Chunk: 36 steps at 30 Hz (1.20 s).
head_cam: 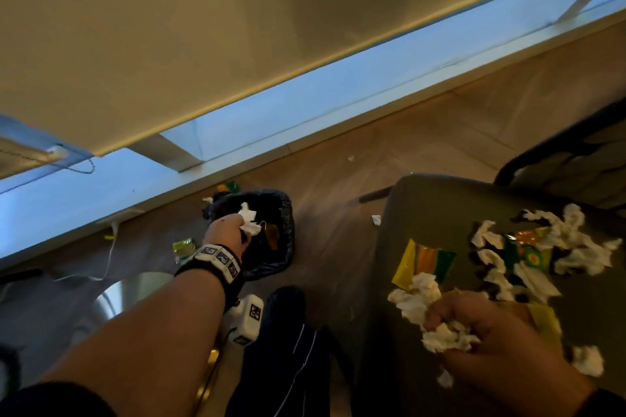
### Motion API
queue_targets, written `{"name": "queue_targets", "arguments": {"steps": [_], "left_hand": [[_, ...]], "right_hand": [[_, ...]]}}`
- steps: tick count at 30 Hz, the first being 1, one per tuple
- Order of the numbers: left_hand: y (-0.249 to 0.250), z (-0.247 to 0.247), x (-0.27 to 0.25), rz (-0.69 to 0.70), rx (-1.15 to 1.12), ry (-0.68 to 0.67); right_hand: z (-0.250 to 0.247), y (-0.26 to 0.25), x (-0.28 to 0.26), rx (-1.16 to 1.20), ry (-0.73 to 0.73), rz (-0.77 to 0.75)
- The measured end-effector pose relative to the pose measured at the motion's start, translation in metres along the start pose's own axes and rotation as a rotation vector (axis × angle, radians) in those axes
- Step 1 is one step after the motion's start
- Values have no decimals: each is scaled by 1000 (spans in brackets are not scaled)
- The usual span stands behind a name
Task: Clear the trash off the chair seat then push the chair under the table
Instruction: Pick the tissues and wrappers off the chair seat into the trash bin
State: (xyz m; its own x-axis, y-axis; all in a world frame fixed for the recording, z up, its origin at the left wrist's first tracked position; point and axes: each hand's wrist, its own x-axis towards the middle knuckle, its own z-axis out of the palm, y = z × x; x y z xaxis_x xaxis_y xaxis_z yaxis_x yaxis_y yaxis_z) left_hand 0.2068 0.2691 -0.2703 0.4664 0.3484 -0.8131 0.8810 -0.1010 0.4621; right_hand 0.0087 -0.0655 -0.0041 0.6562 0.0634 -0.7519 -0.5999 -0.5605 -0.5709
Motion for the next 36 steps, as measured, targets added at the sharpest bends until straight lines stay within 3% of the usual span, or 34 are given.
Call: {"name": "queue_targets", "arguments": {"steps": [1, 4, 6, 8, 12, 16, 18, 21, 26, 32, 36], "left_hand": [[4, -10, 2, 52, 33, -8], [15, -22, -41, 31, 21, 75], [7, -32, -53, 48, 194, 159], [-2, -41, -80, -32, 335, 128], [-42, -43, -133, -187, 618, -170], [-74, -29, -187, -136, 1011, -558], [-82, -25, -200, -150, 1087, -633], [-73, -27, -194, -237, 1049, -675], [-49, -23, -165, -123, 1027, -618], [-57, -23, -159, -83, 1012, -623], [-56, -28, -159, -19, 918, -520]], "right_hand": [[3, -5, 7, -28, -41, 2], [11, -25, 29, -74, -125, 38], [18, -40, 46, -89, -132, 44], [30, -58, 65, -105, -144, 26], [60, -91, 117, -205, -233, 60], [83, -117, 174, -171, -157, 45], [99, -131, 196, -135, -175, 39], [125, -150, 221, -65, -197, 42], [151, -156, 241, -72, -171, -26], [146, -141, 243, -152, -142, -22], [123, -121, 226, 13, -62, 45]]}}
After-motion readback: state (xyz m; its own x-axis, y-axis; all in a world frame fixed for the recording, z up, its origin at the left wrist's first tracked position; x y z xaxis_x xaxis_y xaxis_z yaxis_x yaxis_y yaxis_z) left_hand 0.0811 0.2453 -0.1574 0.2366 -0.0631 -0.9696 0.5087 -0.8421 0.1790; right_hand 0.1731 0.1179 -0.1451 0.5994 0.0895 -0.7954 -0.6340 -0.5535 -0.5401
